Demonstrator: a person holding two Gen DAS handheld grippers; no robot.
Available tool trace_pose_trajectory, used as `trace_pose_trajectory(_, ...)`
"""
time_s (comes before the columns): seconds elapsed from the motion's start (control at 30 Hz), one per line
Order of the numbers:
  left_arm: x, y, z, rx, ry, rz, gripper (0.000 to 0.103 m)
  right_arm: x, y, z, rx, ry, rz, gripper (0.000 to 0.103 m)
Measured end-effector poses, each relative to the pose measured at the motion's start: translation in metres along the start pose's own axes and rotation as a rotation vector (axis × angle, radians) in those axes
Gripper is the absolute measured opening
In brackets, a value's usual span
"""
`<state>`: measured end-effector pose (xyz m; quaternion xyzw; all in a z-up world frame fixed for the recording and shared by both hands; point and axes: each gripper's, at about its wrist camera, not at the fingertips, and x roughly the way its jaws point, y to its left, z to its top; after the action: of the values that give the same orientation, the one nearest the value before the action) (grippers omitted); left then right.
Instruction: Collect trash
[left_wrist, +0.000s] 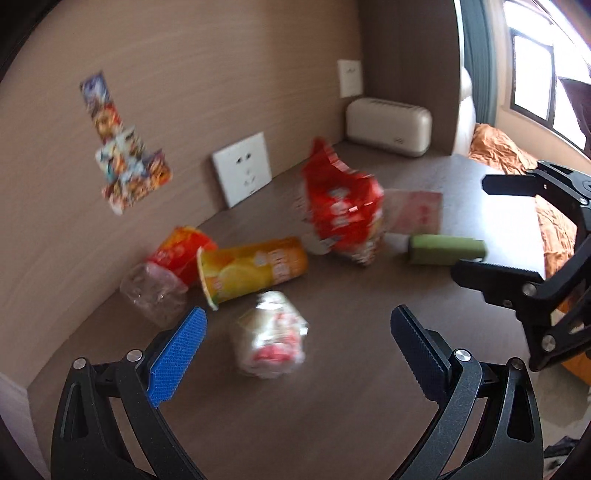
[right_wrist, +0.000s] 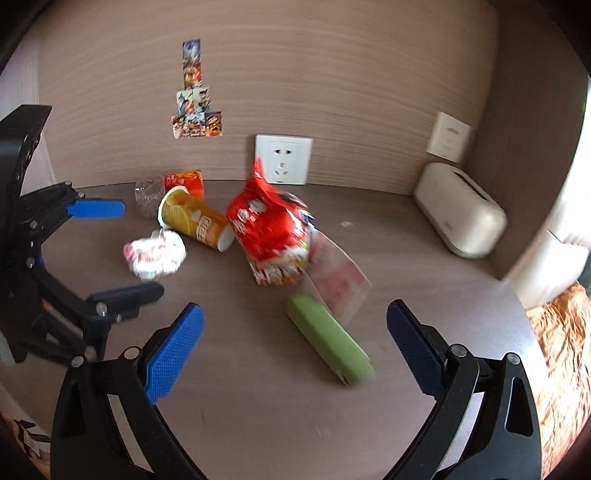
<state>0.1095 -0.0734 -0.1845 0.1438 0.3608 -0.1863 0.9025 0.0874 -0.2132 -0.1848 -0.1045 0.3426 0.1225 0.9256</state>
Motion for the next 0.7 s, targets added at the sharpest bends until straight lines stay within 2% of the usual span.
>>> trace_pose_trajectory(0.07, 0.009, 0.008, -0.001, -0.002, 0.014, 0.019, 0.097, 0.015, 0.004, 0.009, 0.0, 0.006, 0.0, 0.099)
trace_pose_trajectory(0.17, 0.021, 0.018, -0.001, -0.019, 0.034, -0.04, 0.097, 0.037, 0.008, 0.023, -0.01, 0.013, -0.001, 0.099)
trace_pose_trajectory(0.23, 0.03, 0.017, -0.001, 0.006, 0.044, -0.044, 0.097, 0.047, 0.01, 0.031, -0.01, 0.008, -0.002, 0.099)
trace_pose_trajectory(0.3, 0.039, 0.019, -0.001, 0.016, 0.06, -0.047, 0.09, 0.059, 0.012, 0.039, -0.011, 0.017, -0.003, 0.099)
trace_pose_trajectory(0.37, 0.047, 0.023, -0.001, -0.01, 0.086, -0.071, 0.074, 0.068, 0.014, 0.043, -0.016, 0.021, -0.002, 0.099)
trace_pose_trajectory(0.4, 0.05, 0.025, -0.001, -0.021, 0.096, -0.084, 0.069, 0.073, 0.015, 0.045, -0.021, 0.026, -0.001, 0.099)
trace_pose_trajectory(0.43, 0.054, 0.028, -0.001, -0.033, 0.107, -0.102, 0.06, 0.075, 0.016, 0.046, -0.024, 0.028, 0.001, 0.096)
trace_pose_trajectory(0.47, 0.056, 0.029, -0.001, -0.04, 0.112, -0.108, 0.057, 0.079, 0.017, 0.047, -0.028, 0.034, 0.003, 0.093)
trace_pose_trajectory(0.53, 0.06, 0.033, -0.002, -0.061, 0.113, -0.124, 0.055, 0.086, 0.017, 0.048, -0.025, 0.047, 0.004, 0.075)
trace_pose_trajectory(0.7, 0.058, 0.036, -0.003, -0.078, 0.113, -0.127, 0.051, 0.081, 0.013, 0.049, 0.004, 0.02, 0.006, 0.071)
